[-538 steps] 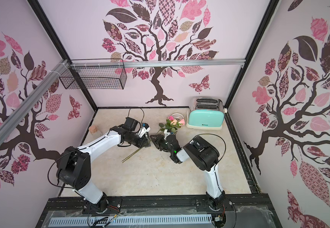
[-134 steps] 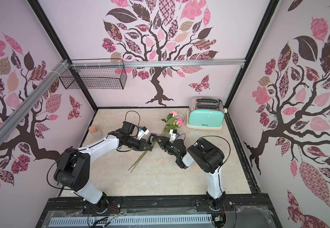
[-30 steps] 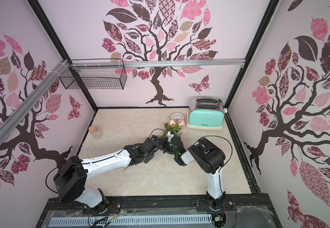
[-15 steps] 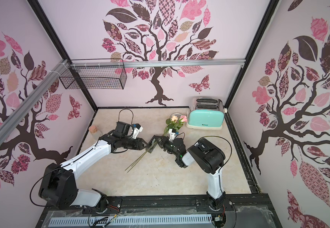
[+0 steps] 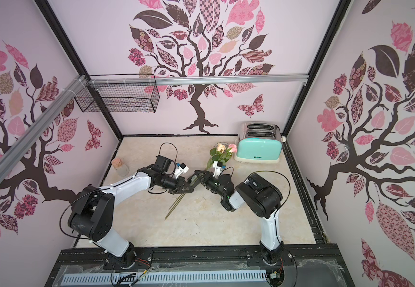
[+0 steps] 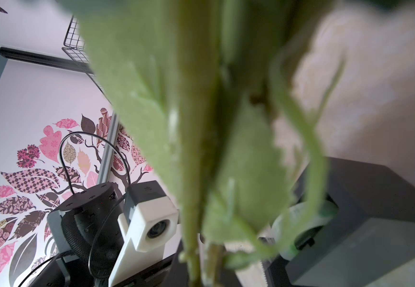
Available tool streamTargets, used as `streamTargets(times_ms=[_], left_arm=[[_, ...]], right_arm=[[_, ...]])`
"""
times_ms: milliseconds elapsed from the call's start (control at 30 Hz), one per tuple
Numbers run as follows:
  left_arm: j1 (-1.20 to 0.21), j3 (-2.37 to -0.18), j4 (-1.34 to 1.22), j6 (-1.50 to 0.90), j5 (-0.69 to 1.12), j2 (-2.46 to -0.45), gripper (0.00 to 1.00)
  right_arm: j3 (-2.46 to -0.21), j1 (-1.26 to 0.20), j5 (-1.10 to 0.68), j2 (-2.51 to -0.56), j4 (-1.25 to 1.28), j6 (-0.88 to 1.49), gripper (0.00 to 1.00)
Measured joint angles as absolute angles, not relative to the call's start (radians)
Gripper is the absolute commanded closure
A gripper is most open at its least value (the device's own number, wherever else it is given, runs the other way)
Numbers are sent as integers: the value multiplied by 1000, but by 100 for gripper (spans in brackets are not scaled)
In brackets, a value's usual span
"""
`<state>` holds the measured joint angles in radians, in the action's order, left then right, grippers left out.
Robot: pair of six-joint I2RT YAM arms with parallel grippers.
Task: Wrap bouquets with tape
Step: Wrap the tape around the bouquet.
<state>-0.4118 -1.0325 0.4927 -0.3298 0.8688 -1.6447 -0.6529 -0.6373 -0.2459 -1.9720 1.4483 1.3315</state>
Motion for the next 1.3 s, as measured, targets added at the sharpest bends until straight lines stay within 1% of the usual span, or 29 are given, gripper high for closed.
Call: streamTargets(times_ms=[67, 100, 133, 233, 467, 567, 667, 733, 800, 833, 900, 933, 967, 1033, 1100, 1167, 1233, 1300], left_arm=[[-415, -1042, 511, -305, 838, -1641, 100], [-419, -1047, 514, -292, 817, -1636, 100], [-425, -1050, 519, -280, 777, -1628, 100], [-463, -1052, 552, -229, 635, -1599, 100], [-604, -1060, 591, -86, 334, -1578, 100], [-651, -1060, 598, -36, 183, -1574, 100], [-719, -1060, 591, 17, 10, -1573, 100], [-772, -1060, 578, 57, -116, -1573, 100], [-816, -1056, 557, 91, -220, -1573, 100], [-833, -1050, 547, 107, -262, -1573, 100], [-849, -1036, 536, 120, -323, -1577, 100], [-851, -1033, 526, 121, -342, -1579, 100], [-852, -1033, 525, 121, -347, -1581, 96], [-852, -1034, 525, 109, -342, -1583, 74], [-833, -1045, 546, 85, -300, -1583, 68], [-785, -1058, 566, 49, -204, -1575, 66], [-714, -1060, 578, 5, -76, -1550, 60], [-640, -1060, 587, -41, 70, -1517, 57]], right_arm=[[-649, -639, -246, -1972, 1443, 1329, 69], [-644, -640, -246, -1972, 1440, 1331, 65], [-638, -640, -246, -1972, 1435, 1331, 64], [-631, -641, -247, -1969, 1422, 1336, 63], [-631, -645, -258, -1968, 1365, 1363, 62], [-631, -645, -262, -1958, 1328, 1368, 64], [-631, -645, -270, -1938, 1291, 1371, 66], [-637, -645, -282, -1930, 1264, 1375, 72], [-648, -645, -292, -1930, 1238, 1384, 82], [-652, -645, -297, -1930, 1234, 1393, 91], [-660, -644, -310, -1928, 1228, 1404, 100], [-663, -644, -307, -1928, 1217, 1407, 100], [-663, -643, -309, -1928, 1214, 1410, 100], [-663, -641, -311, -1928, 1215, 1414, 100], [-662, -641, -310, -1928, 1216, 1411, 100], [-660, -641, -308, -1928, 1220, 1407, 100], [-660, -641, -303, -1928, 1242, 1405, 100], [-660, -641, -295, -1928, 1272, 1399, 100]])
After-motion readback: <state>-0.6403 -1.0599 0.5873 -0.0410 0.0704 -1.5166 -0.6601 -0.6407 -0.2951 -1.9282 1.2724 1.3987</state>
